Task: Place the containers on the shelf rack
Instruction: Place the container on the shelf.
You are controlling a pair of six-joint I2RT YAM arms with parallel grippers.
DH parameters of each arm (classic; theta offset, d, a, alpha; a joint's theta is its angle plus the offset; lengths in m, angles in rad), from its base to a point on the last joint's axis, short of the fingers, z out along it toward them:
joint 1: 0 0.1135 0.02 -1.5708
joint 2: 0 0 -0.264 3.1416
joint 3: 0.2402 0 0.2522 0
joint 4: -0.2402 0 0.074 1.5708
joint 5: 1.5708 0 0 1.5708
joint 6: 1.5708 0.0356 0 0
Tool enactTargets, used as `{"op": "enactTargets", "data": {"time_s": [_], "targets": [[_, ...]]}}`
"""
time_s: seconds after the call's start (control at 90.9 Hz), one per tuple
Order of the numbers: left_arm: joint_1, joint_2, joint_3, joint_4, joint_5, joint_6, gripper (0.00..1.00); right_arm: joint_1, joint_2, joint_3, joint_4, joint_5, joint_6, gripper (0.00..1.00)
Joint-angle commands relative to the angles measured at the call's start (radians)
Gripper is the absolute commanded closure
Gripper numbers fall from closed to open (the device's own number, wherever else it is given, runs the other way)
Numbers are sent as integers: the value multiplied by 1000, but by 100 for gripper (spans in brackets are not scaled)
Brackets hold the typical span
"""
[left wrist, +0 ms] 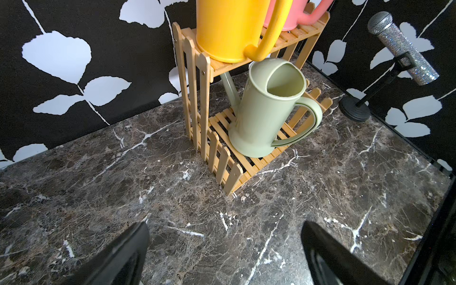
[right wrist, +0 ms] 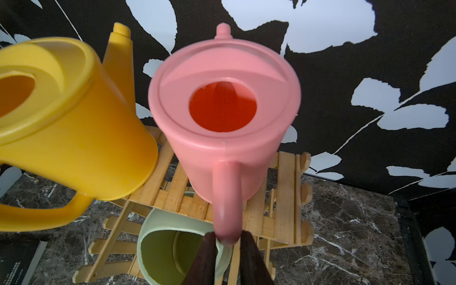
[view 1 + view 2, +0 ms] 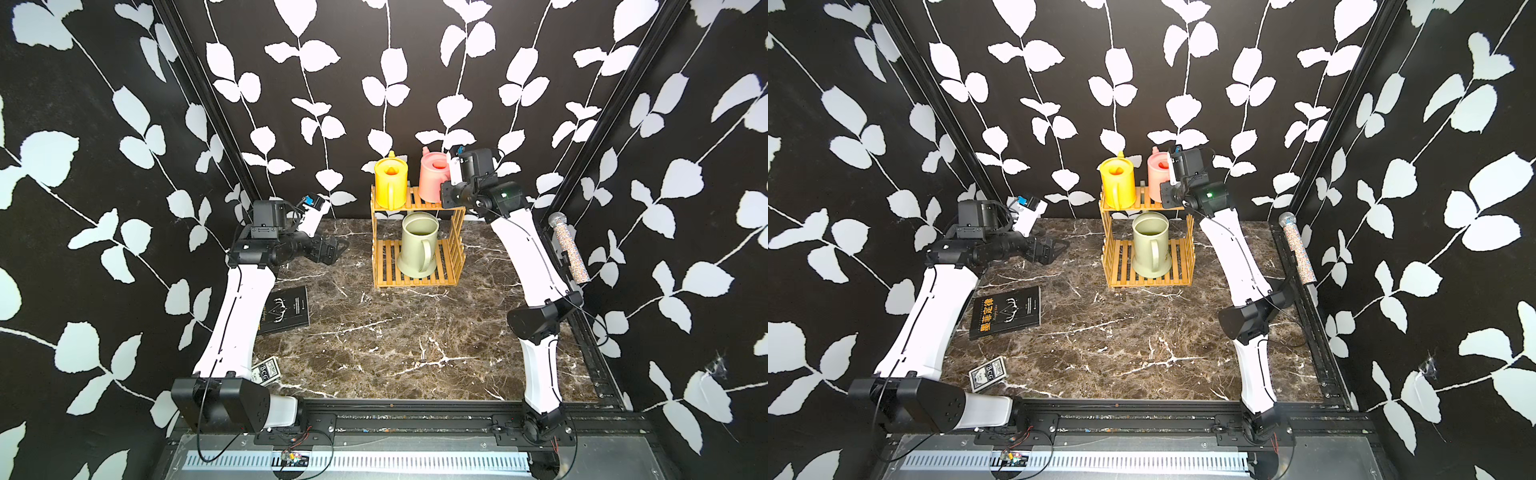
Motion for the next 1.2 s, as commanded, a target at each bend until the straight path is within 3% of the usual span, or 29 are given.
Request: {"op": "enactTargets", "data": {"time_s": [0.0, 0.429, 0.495, 0.561, 0.693, 1.023, 1.188], "targets": [[-3, -12, -10, 2, 5, -2, 1, 6, -20, -33, 39, 31, 7, 86], [-3, -13, -9, 3, 10, -8, 1, 47, -98, -106, 57, 82, 23, 87], [-3, -13, -10, 2, 10, -8, 2, 48, -108, -135, 74, 86, 26, 80], [-3, -14, -10, 4, 10, -9, 2, 41, -115, -153, 91, 101, 36, 65], [-3, -18, -15, 3, 7, -5, 2, 18, -134, -203, 142, 104, 59, 51], [-3, -19, -19, 5, 4, -5, 1, -10, -35, -134, 186, 9, 50, 51], [-5, -18, -19, 4, 2, -5, 1, -12, -2, -111, 201, -14, 52, 57]]}}
